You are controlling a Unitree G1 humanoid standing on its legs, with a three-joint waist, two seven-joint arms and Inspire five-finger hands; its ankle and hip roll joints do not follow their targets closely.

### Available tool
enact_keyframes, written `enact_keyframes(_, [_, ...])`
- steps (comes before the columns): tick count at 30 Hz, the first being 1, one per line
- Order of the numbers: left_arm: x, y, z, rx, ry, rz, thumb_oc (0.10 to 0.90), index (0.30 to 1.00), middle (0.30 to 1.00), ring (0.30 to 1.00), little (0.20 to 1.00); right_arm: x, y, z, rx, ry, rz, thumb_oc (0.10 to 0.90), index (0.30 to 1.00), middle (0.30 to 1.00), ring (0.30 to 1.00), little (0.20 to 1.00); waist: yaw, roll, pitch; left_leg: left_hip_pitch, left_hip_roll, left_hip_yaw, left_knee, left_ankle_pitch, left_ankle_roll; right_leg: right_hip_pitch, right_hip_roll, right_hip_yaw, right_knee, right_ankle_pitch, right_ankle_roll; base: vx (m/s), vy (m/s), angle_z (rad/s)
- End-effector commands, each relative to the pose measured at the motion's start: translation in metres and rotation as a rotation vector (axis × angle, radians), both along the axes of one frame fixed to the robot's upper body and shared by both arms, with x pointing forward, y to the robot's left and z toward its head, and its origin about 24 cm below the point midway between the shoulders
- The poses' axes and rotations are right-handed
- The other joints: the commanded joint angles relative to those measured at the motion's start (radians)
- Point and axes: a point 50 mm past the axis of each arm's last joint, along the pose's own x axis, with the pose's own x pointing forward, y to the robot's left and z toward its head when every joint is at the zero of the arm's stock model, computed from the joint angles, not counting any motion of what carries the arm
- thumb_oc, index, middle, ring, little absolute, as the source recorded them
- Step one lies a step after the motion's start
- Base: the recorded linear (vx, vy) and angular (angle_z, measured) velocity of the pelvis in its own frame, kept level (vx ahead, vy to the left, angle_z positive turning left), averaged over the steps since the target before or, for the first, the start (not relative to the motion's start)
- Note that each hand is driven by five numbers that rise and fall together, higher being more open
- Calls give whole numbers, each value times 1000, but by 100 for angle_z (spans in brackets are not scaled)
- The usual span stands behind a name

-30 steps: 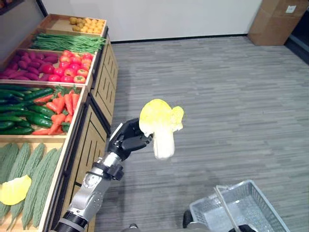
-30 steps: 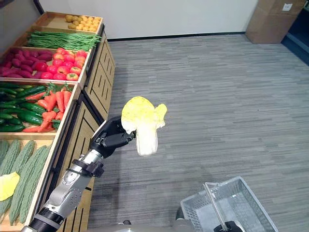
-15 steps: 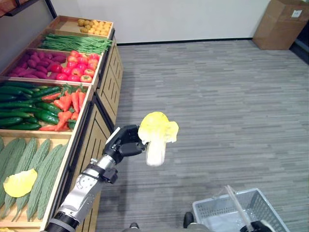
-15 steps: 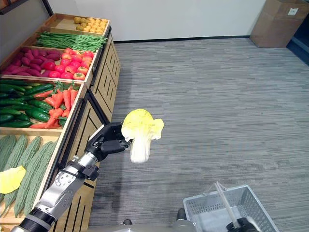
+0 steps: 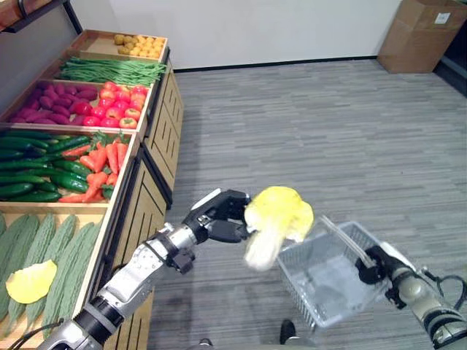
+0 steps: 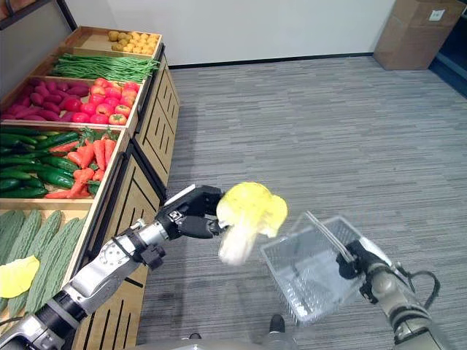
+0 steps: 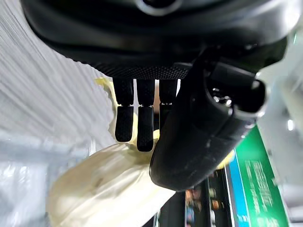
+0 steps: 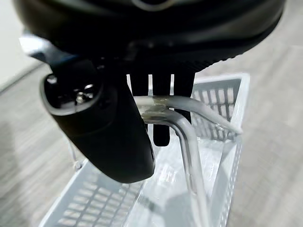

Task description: Get the vegetables into the basket

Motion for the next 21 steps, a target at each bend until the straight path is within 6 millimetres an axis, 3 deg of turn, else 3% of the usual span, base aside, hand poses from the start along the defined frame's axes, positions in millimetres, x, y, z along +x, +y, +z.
enact_keyframes(1, [9, -24, 66, -134, -265, -154, 400, 300, 300, 300, 300, 66, -1, 84, -122, -302, 120, 400, 300, 300, 300, 300, 0, -66, -8, 12, 12, -33, 0, -12, -55, 69, -31, 26, 0, -106, 70, 0, 5, -4])
enact_keyframes(5, [8, -30, 66, -119, -264, -194, 400, 300, 300, 300, 300, 82, 11, 97, -135, -340, 173, 400, 300, 300, 300, 300, 2, -62, -5, 14, 13, -30, 0, -11, -55, 69, -31, 29, 0, -106, 70, 0, 0, 0])
enact_keyframes(9, [4, -48, 71, -94, -282, -299, 400, 300, 300, 300, 300, 110, 38, 120, -132, -408, 264, 400, 300, 300, 300, 300, 4, -55, -2, 13, 15, -28, 0, -9, -58, 65, -29, 34, 0, -107, 70, 0, 0, 0])
enact_keyframes(17, [10, -59, 61, -49, -284, -289, 400, 300, 300, 300, 300, 127, 74, 136, -50, -482, 368, 400, 300, 300, 300, 300, -1, -56, -2, 16, 16, -23, 0, -10, -57, 67, -27, 39, 0, -108, 67, 0, 0, 0])
enact_keyframes(21, [19, -58, 45, 23, -288, -212, 400, 300, 300, 300, 300, 128, 107, 147, 58, -537, 490, 400, 300, 300, 300, 300, -8, -59, -6, 19, 19, -20, 0, -11, -57, 68, -23, 42, 0, -112, 64, 2, -3, -1])
